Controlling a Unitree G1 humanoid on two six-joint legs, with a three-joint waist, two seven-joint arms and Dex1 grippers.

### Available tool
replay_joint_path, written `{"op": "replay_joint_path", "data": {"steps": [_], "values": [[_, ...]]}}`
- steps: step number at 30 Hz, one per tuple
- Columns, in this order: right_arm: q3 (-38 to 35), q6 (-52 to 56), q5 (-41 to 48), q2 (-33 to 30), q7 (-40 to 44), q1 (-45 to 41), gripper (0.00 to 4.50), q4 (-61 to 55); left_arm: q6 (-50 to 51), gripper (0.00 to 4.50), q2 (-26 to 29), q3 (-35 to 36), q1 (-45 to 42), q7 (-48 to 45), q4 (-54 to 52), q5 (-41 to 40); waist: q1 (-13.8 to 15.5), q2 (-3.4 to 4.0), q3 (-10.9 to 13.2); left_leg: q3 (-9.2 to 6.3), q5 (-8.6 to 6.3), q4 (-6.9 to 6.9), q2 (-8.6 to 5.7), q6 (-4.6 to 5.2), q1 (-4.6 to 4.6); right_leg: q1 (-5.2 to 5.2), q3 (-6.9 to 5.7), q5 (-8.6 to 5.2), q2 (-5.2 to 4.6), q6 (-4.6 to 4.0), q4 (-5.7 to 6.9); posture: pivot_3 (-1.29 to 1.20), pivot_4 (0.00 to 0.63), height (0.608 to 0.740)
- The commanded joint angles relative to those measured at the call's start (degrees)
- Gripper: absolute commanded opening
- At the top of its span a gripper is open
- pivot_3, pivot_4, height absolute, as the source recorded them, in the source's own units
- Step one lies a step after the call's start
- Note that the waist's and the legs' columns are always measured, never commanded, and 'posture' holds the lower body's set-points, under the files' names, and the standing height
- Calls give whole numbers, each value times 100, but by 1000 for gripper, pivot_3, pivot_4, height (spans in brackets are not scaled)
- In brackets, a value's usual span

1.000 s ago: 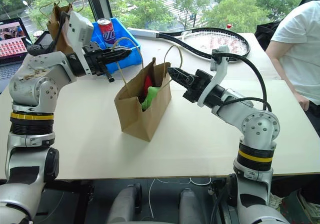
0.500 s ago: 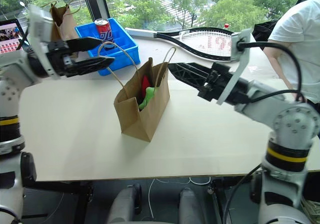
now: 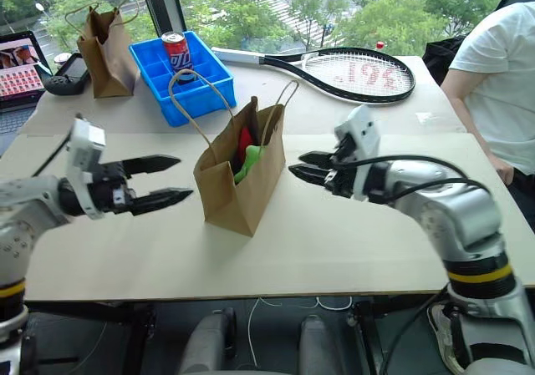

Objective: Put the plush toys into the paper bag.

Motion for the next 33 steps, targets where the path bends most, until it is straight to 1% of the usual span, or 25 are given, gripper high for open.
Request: {"op": "replay_joint_path", "data": {"steps": [1,6,13,22,23,24,25,27,29,30,31,32,33], "values": [[9,-467,-355,311,101,7,100,-78,247,4500,-115,-30,161,366,-640,-456,6,0,0,0,1,0,0,1,-1,0,0,0,0,0,-1,0,150,740],[238,-609,-578,836,192,68,100,-120,302,4500,-218,-229,137,724,-752,-510,20,0,0,-3,5,-2,1,7,4,2,0,0,4,2,6,0,150,740],[551,-741,-1082,1518,53,68,100,66,274,4500,-719,-678,-174,1435,-679,-397,51,0,0,-3,5,1,0,-6,6,8,-1,0,5,1,7,0,150,740],[561,-732,-1343,1966,37,198,100,151,341,4500,-974,-809,-341,1891,-554,-442,66,0,-1,-3,8,-2,1,-10,7,7,-1,1,6,1,8,0,150,740],[550,-733,-1359,1998,33,213,0,166,361,4089,-1020,-813,-394,2014,-482,-397,66,0,-1,-3,8,-2,1,-11,7,7,-1,1,6,1,8,0,150,740],[544,-737,-1378,2024,30,229,0,182,398,3980,-1080,-803,-454,2165,-384,-359,70,-1,-1,-3,8,-2,1,-11,7,7,-1,1,6,1,8,0,150,740],[538,-741,-1399,2047,30,239,0,194,419,3763,-1121,-795,-502,2275,-303,-327,76,-1,-1,-3,9,-1,0,-12,7,8,-1,1,6,1,8,0,150,740],[526,-743,-1444,2099,22,258,0,211,448,3020,-1167,-792,-566,2423,-185,-278,75,-1,-1,-4,10,-1,0,-14,7,9,-1,1,6,2,8,0,150,740],[515,-748,-1477,2140,24,259,0,233,441,2423,-1149,-848,-585,2452,-137,-220,73,-1,-1,-4,10,-1,0,-14,7,9,-1,2,6,2,8,0,150,740],[511,-750,-1486,2153,26,259,0,239,437,1985,-1133,-876,-585,2454,-130,-201,72,-1,-1,-4,10,-2,0,-14,7,8,-1,1,6,2,9,0,150,740],[506,-753,-1502,2169,17,263,0,245,422,1682,-1099,-948,-553,2440,-146,-128,71,-1,-1,-4,10,-4,0,-14,7,7,-1,1,7,2,9,0,150,740],[503,-751,-1515,2181,8,268,0,247,408,1219,-1091,-992,-530,2438,-149,-74,71,-1,-1,-4,10,-5,0,-15,7,7,-1,1,7,3,9,0,150,740],[499,-753,-1530,2193,7,266,0,260,394,907,-1091,-1022,-523,2434,-138,-32,72,-1,-1,-4,10,-6,0,-15,7,7,-1,1,7,2,9,0,150,740]]}}
